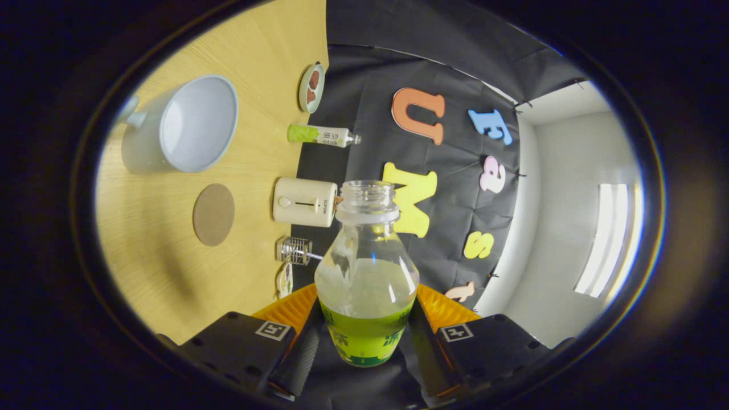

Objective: Take the bottle from table, then pour the juice into the cup, finally place the bottle on the coaster

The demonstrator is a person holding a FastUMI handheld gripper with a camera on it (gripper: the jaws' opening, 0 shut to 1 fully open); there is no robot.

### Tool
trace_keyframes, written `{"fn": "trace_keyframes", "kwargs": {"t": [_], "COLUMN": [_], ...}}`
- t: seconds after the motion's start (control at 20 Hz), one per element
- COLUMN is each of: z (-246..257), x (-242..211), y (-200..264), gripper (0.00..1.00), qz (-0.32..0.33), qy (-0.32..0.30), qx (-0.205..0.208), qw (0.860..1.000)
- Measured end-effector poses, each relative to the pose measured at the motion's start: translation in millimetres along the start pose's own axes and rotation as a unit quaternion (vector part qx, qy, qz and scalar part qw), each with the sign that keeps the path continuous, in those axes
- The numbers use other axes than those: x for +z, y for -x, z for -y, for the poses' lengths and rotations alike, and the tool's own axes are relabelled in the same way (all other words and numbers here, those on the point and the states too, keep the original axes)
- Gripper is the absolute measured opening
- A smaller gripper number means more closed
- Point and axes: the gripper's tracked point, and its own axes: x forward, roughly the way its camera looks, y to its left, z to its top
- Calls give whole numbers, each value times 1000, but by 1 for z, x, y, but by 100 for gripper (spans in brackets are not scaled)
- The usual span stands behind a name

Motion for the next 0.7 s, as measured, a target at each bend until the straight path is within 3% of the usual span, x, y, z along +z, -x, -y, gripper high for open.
{"fn": "trace_keyframes", "kwargs": {"t": [0.7], "z": [5], "x": [4], "y": [0], "gripper": [80], "qz": [-7], "qy": [45], "qx": [-18], "qw": [999]}}
